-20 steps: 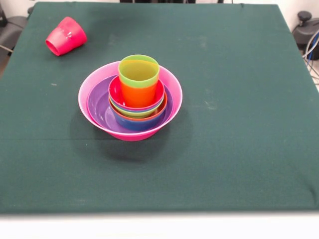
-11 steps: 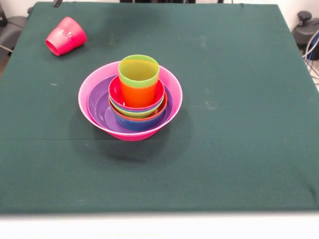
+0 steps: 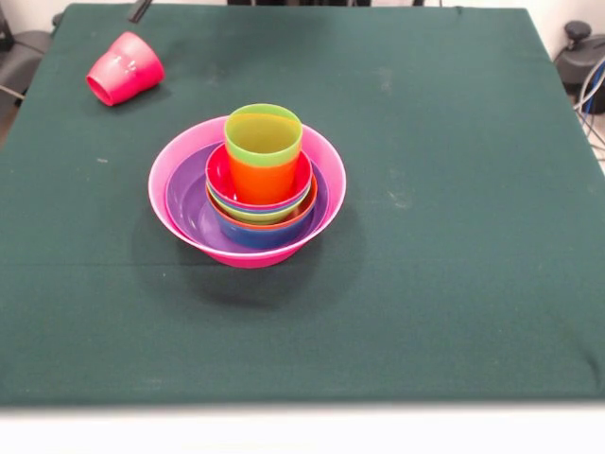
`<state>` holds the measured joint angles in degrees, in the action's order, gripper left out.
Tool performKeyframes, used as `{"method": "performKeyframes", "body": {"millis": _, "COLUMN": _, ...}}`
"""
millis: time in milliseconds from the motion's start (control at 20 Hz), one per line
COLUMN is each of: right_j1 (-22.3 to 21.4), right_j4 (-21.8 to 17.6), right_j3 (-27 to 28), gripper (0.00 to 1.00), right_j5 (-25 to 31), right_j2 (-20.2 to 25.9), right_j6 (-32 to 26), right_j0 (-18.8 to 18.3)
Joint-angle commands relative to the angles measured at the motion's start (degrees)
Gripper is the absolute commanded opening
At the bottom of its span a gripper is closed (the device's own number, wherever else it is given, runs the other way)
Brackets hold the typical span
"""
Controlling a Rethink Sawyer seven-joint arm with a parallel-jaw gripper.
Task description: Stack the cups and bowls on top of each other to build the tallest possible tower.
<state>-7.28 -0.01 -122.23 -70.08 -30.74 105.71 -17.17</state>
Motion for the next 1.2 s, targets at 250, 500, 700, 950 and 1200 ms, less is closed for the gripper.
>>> {"method": "performKeyframes", "body": {"millis": 250, "right_j1": 9.0, "right_j4": 8.8, "right_j3": -2.1, "gripper": 1.0, "right_j5": -2.3, "right_j2": 5.8, "right_j6": 10.4, "right_j0": 5.2}}
{"method": "performKeyframes", "body": {"millis": 500, "right_j1": 10.1, "right_j4": 9.6, "right_j3": -2.6, "gripper": 1.0, "right_j5": -3.0, "right_j2": 6.3, "right_j6": 11.6, "right_j0": 6.4}}
{"method": "performKeyframes", "body": {"millis": 700, "right_j1": 10.1, "right_j4": 8.1, "right_j3": -0.3, "gripper": 1.0, "right_j5": -1.2, "right_j2": 5.7, "right_j6": 11.0, "right_j0": 5.8}}
{"method": "performKeyframes", "body": {"millis": 950, "right_j1": 11.8, "right_j4": 7.7, "right_j3": 3.3, "gripper": 1.0, "right_j5": -1.4, "right_j2": 5.1, "right_j6": 10.0, "right_j0": 4.5}}
{"method": "performKeyframes", "body": {"millis": 1200, "right_j1": 11.6, "right_j4": 6.7, "right_j3": 5.8, "gripper": 1.0, "right_j5": -0.5, "right_j2": 4.1, "right_j6": 8.5, "right_j0": 3.5}}
